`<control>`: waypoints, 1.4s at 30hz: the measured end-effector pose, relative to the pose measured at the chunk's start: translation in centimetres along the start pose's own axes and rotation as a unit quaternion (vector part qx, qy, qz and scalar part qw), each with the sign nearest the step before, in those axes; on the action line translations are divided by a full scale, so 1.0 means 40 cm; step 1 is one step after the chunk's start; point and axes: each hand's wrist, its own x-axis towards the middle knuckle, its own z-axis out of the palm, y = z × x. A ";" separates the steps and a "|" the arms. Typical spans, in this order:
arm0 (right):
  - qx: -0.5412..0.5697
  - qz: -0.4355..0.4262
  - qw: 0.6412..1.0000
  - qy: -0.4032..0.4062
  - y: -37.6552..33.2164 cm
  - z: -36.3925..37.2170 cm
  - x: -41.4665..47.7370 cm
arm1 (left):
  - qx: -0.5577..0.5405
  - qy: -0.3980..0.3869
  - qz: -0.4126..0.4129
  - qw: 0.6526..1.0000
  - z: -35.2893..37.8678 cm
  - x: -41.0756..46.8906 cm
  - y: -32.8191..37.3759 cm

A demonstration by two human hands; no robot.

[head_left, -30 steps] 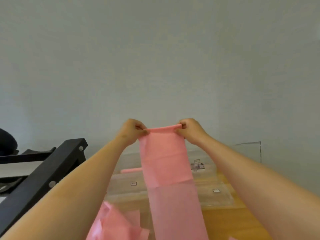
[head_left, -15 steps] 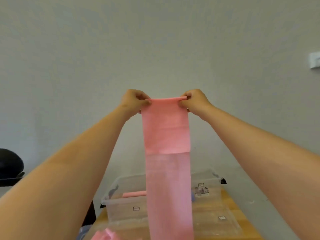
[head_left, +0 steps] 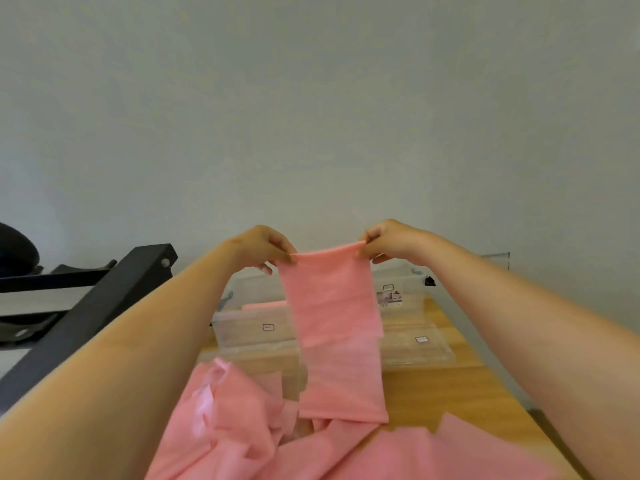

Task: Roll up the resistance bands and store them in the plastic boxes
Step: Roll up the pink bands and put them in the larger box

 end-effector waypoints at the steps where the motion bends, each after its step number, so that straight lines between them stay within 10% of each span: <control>1: 0.005 0.017 0.999 -0.038 0.021 0.014 -0.009 | -0.001 -0.044 -0.018 0.999 0.019 -0.005 -0.024; 10: -0.014 0.212 0.872 -0.440 0.196 0.147 -0.087 | -0.009 -0.370 -0.168 0.914 0.235 -0.052 -0.168; 19: -0.011 0.133 0.991 -0.005 0.346 0.318 -0.062 | 0.029 -0.022 -0.103 0.994 0.438 0.005 -0.314; 26: -0.222 0.147 0.963 -0.036 0.448 0.414 -0.085 | 0.213 -0.009 -0.079 0.974 0.564 0.011 -0.375; 42: -0.064 0.021 0.982 0.174 0.142 0.117 0.062 | -0.129 0.118 0.037 0.984 0.163 0.092 -0.110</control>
